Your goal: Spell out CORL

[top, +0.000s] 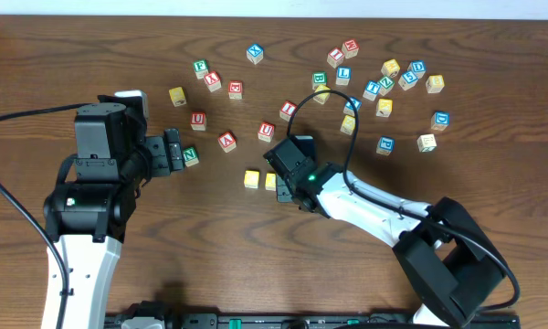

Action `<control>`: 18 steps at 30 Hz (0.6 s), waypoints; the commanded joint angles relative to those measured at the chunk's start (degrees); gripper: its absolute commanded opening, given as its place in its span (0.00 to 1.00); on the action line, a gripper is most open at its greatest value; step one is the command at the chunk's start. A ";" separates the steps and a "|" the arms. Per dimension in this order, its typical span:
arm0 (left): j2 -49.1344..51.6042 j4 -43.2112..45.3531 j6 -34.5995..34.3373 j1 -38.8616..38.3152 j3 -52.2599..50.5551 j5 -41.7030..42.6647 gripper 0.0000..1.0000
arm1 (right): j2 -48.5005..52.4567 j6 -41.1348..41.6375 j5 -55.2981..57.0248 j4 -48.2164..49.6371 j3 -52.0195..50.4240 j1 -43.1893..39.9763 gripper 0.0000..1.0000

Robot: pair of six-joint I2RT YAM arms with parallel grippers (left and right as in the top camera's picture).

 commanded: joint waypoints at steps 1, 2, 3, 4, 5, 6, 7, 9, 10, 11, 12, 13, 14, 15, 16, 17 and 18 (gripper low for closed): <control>-0.09 -0.07 0.79 0.28 0.96 0.11 0.93 | 0.74 0.07 0.50 0.22 1.07 1.22 0.32; -0.09 -0.07 0.76 0.28 0.96 0.11 0.93 | 0.74 0.04 0.50 0.22 1.07 1.18 0.34; -0.09 -0.07 0.76 0.28 0.96 0.11 0.93 | 0.74 0.04 0.50 0.20 1.07 1.20 0.34; -0.09 -0.07 0.76 0.28 0.96 0.11 0.93 | 0.74 0.04 0.50 0.20 1.07 1.20 0.34; -0.09 -0.07 0.76 0.28 0.96 0.11 0.93 | 0.74 -0.22 0.50 0.20 1.07 1.20 0.34; -0.09 -0.07 0.76 0.28 0.96 0.11 0.93 | 0.74 -0.33 0.50 0.20 1.07 1.20 0.34; -0.09 -0.07 0.76 0.28 0.96 0.11 0.93 | 0.74 -0.33 0.50 0.20 1.07 1.20 0.35; -0.09 -0.07 0.76 0.28 0.96 0.11 0.93 | 0.74 -0.33 0.50 0.20 1.07 1.20 0.37; -0.09 -0.07 0.76 0.28 0.96 0.11 0.92 | 0.74 -0.33 0.50 0.22 1.07 1.20 0.38; -0.09 -0.07 0.76 0.28 0.96 0.11 0.93 | 0.74 -0.33 0.50 0.22 1.09 1.20 0.38; -0.09 -0.07 0.76 0.28 0.96 0.11 0.93 | 0.74 -0.33 0.48 0.22 1.14 1.20 0.40; -0.09 -0.07 0.76 0.28 0.96 0.11 0.93 | 0.74 -0.33 0.48 0.20 1.20 1.20 0.41; -0.09 -0.07 0.76 0.28 0.96 0.13 0.93 | 0.74 -0.35 0.48 -0.02 1.40 1.20 0.42; -0.09 -0.07 0.76 0.28 0.96 0.13 0.93 | 0.74 -0.39 0.46 -0.07 1.51 1.20 0.42; -0.09 -0.07 0.76 0.28 0.96 0.13 0.93 | 0.74 -0.37 0.48 -0.33 1.70 1.20 0.42; -0.09 -0.07 0.76 0.28 0.96 0.11 0.93 | 0.74 -0.46 0.48 -0.57 1.99 1.20 0.41; -0.09 -0.07 0.76 0.28 0.96 0.13 0.93 | 0.74 -0.79 0.48 -1.01 2.40 1.20 0.41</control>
